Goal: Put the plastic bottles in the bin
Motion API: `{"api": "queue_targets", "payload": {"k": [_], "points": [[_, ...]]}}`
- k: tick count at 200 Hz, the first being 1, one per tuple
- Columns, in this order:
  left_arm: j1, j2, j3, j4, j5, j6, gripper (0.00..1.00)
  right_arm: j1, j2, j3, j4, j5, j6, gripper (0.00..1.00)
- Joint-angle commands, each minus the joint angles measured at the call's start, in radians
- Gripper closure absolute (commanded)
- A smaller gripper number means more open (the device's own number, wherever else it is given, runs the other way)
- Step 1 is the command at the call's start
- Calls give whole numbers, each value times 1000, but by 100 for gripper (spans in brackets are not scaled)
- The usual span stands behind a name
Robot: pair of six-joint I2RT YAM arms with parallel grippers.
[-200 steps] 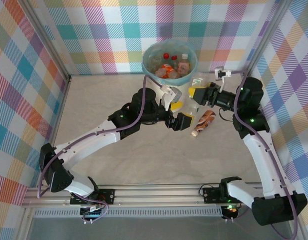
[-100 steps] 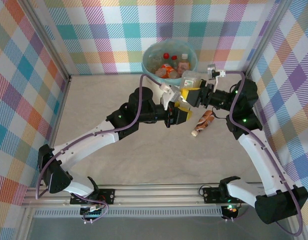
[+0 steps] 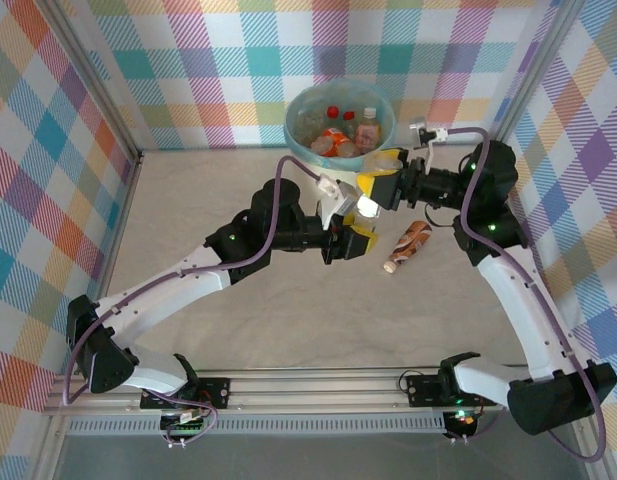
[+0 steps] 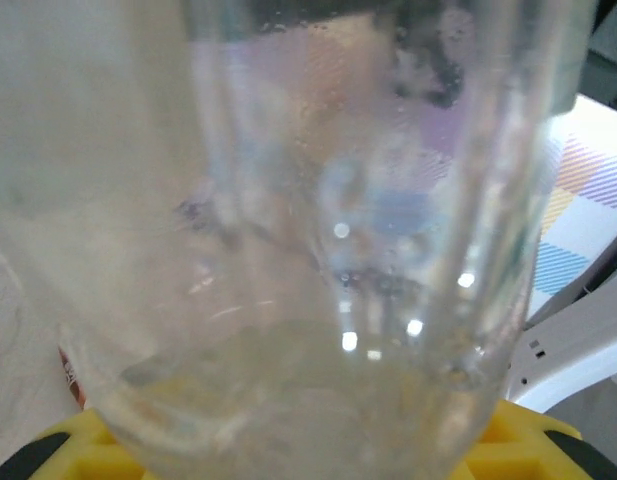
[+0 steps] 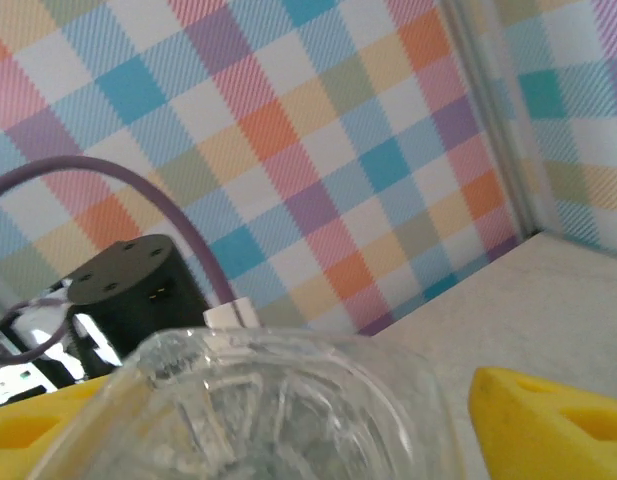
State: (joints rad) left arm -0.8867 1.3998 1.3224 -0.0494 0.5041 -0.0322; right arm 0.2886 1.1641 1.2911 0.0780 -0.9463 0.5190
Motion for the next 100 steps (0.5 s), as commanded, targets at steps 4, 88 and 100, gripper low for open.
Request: {"api": "queue_targets", "payload": {"k": [4,88,100], "points": [[5,-43,-6,-18,42,64,95,3,19,38,-49,-106,-33,28],[6,-149,-98,11,-161,85,17,3,49,172,-240,-13,-176,48],[6,-189,-137,31,-196,95,9,3,71,213,-251,52,-180,50]]}}
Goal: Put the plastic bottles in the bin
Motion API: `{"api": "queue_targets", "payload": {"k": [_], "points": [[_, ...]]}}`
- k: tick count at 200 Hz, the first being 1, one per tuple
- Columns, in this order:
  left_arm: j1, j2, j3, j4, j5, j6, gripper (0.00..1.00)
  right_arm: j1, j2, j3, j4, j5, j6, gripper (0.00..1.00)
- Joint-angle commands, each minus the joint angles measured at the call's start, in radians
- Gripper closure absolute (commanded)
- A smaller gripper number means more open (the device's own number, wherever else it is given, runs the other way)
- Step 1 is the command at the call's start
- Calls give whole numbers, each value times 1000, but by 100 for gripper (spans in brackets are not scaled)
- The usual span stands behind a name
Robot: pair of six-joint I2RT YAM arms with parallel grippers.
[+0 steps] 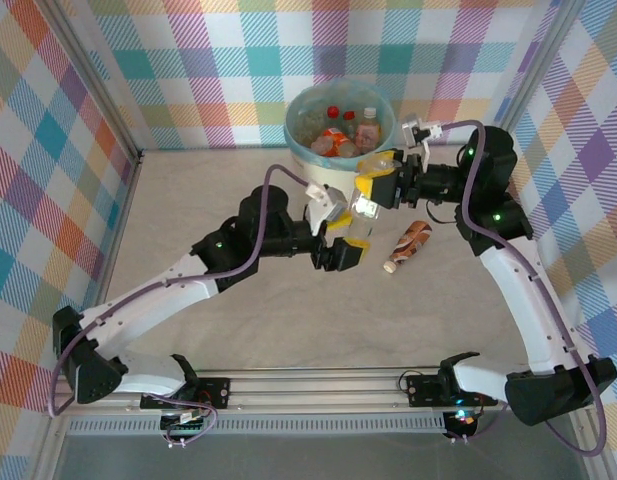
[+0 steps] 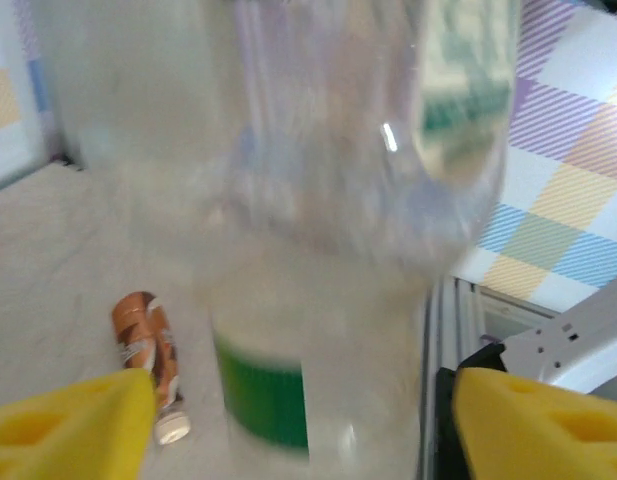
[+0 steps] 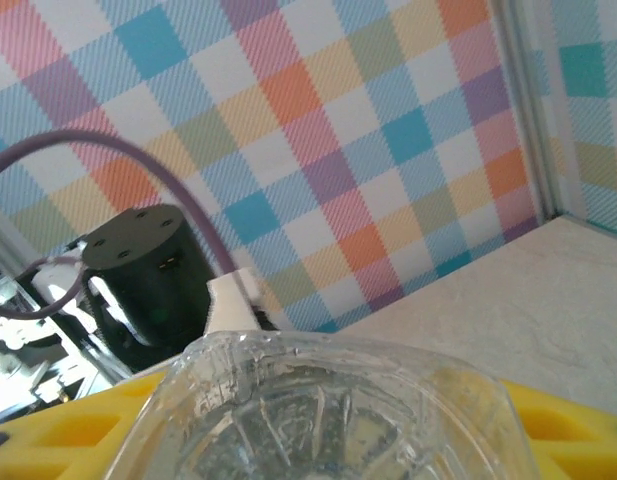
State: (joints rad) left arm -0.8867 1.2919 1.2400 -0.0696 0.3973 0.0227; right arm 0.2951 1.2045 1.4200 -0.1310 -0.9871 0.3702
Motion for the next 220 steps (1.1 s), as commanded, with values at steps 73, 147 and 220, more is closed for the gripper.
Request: {"api": "queue_targets", "payload": {"k": [73,147,220], "points": [[8,-280,-175,55,-344,111,0,1,308,377,-86,536,-128,52],[50,-286,-192,-3,-618,90,0,48,714,814,-283,795,-374,49],[143,-284,-212,-33,-609,33,0,48,988,1108,-568,950,-386,39]]}}
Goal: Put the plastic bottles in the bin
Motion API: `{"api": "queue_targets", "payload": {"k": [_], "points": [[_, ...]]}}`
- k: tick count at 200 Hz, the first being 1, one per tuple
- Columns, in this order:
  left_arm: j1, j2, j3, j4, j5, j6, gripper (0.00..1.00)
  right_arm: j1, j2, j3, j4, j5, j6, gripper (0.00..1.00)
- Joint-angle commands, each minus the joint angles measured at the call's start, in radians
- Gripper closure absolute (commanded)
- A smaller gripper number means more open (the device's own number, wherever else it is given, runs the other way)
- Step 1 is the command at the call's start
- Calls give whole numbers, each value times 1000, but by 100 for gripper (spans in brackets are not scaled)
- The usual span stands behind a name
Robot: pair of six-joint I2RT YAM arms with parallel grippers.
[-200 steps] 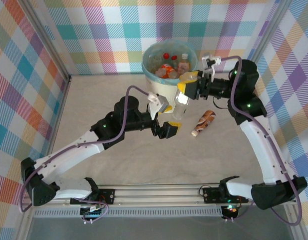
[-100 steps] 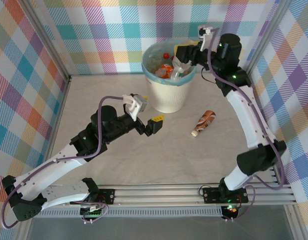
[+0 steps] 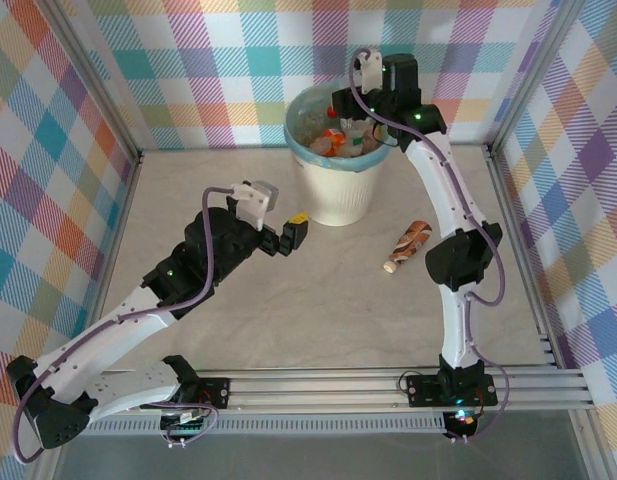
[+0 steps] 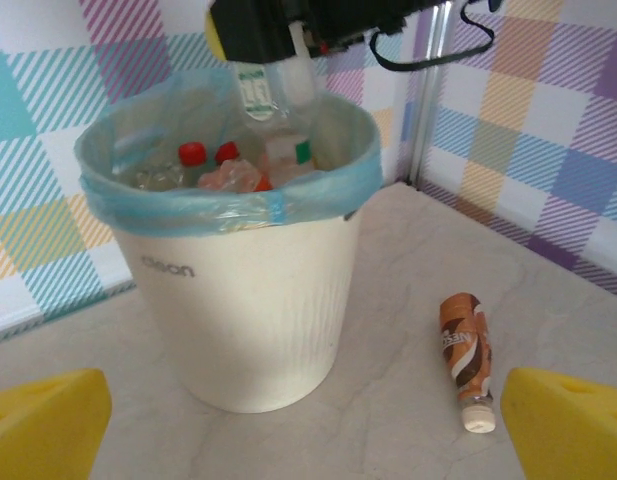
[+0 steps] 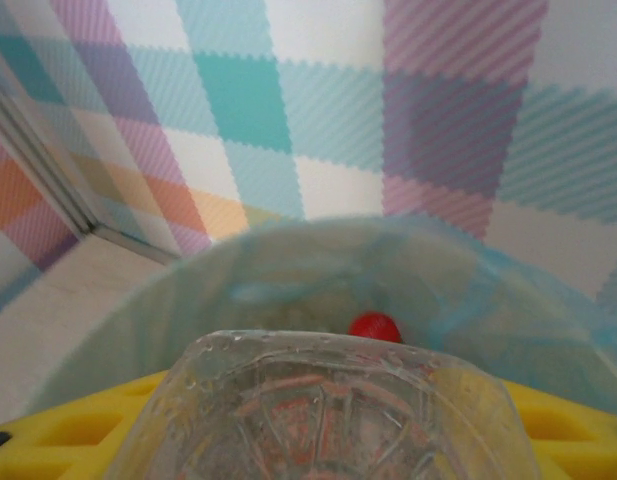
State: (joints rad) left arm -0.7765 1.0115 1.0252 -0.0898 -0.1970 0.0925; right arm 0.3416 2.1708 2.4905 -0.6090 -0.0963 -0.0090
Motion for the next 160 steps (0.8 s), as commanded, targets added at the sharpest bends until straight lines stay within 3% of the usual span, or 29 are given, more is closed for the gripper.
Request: {"api": "queue_targets", "payload": {"k": [1,25,41,115,160], "points": [[34,-4,3,-13,-14,-39,0,2,23,37,-91,60,-7,39],[61,4,3,-11,-1,-71,0,3,35,38,-89,54,18,20],[72,8,5,-13,6,-92,0,8,32,37,-78,41,26,16],[83,13,13,-24,11,-125,0,26,9,45,-67,33,12,12],[89,36,31,-34,5,-131,0,30,24,45,-92,13,22,24]]}}
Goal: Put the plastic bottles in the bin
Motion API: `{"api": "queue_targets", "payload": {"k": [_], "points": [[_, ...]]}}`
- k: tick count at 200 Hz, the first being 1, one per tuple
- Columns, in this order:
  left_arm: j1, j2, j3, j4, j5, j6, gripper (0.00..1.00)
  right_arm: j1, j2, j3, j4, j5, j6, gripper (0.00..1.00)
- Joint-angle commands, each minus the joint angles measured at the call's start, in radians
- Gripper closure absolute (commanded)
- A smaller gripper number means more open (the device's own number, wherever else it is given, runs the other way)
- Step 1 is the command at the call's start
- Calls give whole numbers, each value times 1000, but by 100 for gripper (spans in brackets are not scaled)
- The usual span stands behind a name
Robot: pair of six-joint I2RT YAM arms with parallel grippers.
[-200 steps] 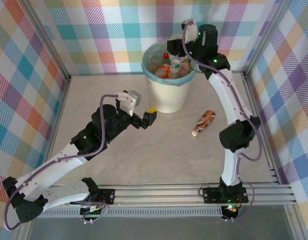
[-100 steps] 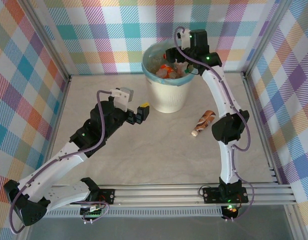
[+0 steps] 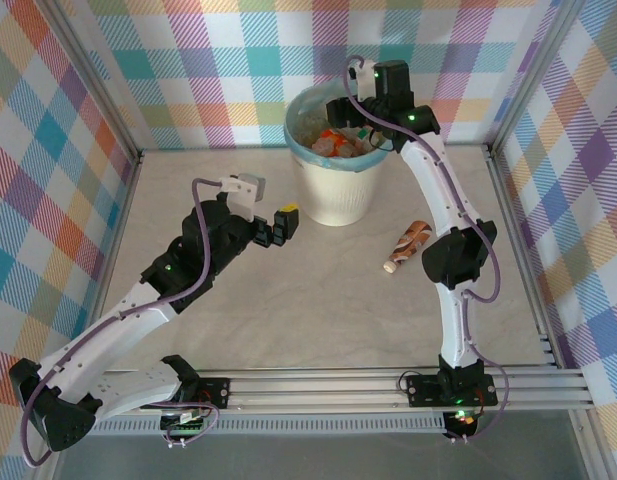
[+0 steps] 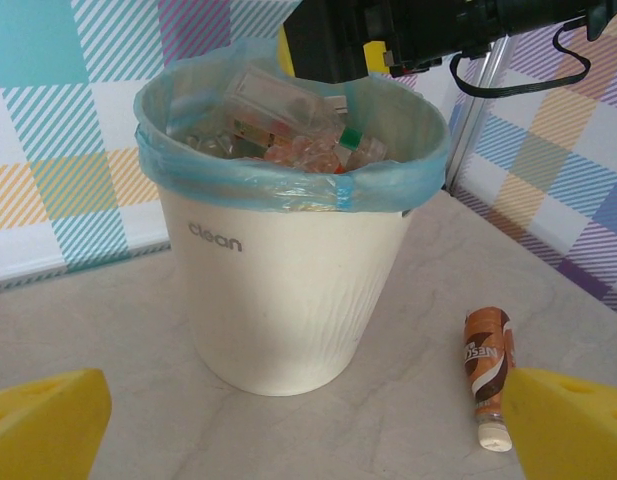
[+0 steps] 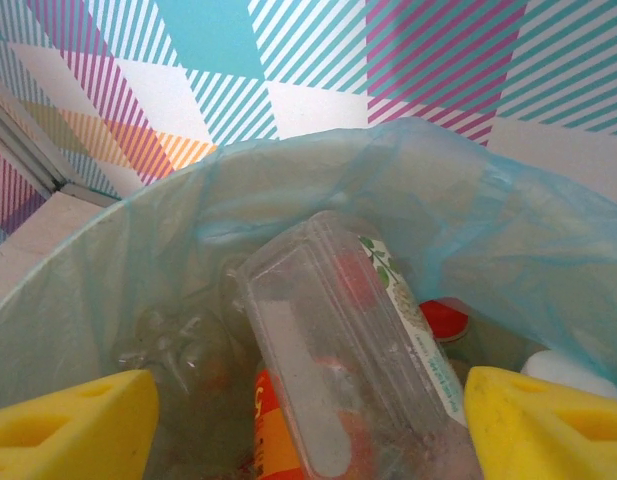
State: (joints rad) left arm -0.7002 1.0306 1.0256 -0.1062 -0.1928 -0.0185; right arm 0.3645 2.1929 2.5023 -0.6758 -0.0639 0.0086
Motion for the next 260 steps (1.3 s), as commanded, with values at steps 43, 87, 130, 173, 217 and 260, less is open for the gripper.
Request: {"api": "queue_targets", "payload": {"k": [43,87,130,173,217,260], "points": [[18,68,73,-57,26,-27,0,7,-55,43,-43,-68,72,24],[3,134,140,-66,71,-11,3,6,-230,-24,-107,14,114,22],[-149,274,273,-155,-39,160,4,-19,-573,-479,7,120,140,20],[-239,406,337,-99,72,241,4,-135,-871,-918,74,154,214,19],[-321,558,389,-59,201,361,4,-285,-973,-1186,51,177,304,16],[-344,719,427,-2,256,351,4,-384,-950,-1390,175,122,384,14]]}}
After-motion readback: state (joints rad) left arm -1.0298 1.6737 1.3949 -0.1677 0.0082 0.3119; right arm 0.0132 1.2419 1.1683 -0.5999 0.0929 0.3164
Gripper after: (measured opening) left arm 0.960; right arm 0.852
